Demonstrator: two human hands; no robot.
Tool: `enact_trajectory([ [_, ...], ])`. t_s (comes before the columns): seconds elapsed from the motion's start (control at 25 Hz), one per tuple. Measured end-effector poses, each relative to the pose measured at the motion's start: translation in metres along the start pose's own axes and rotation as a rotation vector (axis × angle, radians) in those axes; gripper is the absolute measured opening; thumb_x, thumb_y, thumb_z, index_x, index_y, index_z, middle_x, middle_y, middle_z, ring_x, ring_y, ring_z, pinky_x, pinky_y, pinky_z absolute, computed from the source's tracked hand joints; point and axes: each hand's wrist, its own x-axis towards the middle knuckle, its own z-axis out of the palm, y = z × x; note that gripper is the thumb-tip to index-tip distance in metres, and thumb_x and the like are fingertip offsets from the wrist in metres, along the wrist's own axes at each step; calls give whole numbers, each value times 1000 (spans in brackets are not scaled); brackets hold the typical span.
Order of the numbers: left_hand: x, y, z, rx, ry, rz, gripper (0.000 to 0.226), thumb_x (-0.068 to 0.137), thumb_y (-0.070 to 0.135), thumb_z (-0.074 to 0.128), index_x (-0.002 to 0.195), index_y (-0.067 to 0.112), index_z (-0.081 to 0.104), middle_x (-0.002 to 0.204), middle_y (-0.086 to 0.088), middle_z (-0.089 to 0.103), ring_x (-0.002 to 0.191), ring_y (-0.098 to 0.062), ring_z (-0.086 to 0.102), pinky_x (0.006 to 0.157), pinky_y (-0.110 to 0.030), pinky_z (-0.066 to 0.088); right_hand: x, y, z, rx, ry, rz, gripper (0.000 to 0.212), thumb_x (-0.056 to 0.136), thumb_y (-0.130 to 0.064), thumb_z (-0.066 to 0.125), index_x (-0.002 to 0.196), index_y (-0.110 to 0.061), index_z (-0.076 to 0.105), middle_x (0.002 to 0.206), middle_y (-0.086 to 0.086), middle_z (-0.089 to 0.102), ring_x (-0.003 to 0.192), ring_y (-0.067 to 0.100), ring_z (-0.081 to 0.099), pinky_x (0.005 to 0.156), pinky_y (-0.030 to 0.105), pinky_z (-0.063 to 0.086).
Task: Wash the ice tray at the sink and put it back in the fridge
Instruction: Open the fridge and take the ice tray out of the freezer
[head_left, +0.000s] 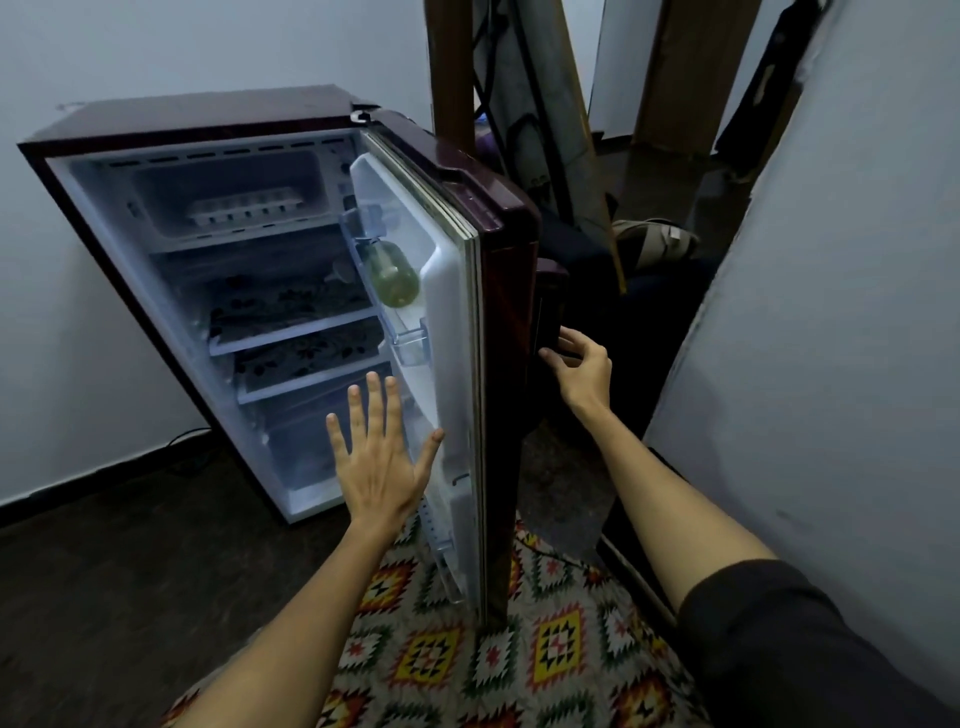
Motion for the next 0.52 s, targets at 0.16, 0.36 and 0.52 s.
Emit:
enact_trajectory([
  [0.16, 2, -1, -1, -10, 9, 10, 85, 81, 72, -4, 146, 18, -2, 155, -2, -5, 144, -23, -3, 111, -41, -23, 7, 1, -10, 3, 14, 32, 46, 85, -9, 66, 129, -8, 53, 125, 12, 60, 104, 14, 59, 84, 19, 45],
  [0.36, 0, -2, -2, -16, 4, 27, 84, 82, 72, -2, 147, 18, -1, 155, -2, -3, 144, -22, -3, 111, -40, -22, -5, 12, -23, -13, 73, 23, 42, 87, -9, 64, 128, -12, 54, 124, 10, 59, 105, 17, 60, 82, 21, 47],
  [0.52, -11, -3, 0, -29, -14, 46, 83, 83, 71, 2, 147, 18, 1, 155, -3, -1, 144, -23, -1, 112, -41, -20, -32, 28, -31, -49, 93, 46, 40, 88, -9, 62, 127, -11, 54, 124, 9, 60, 103, 13, 57, 84, 21, 46],
])
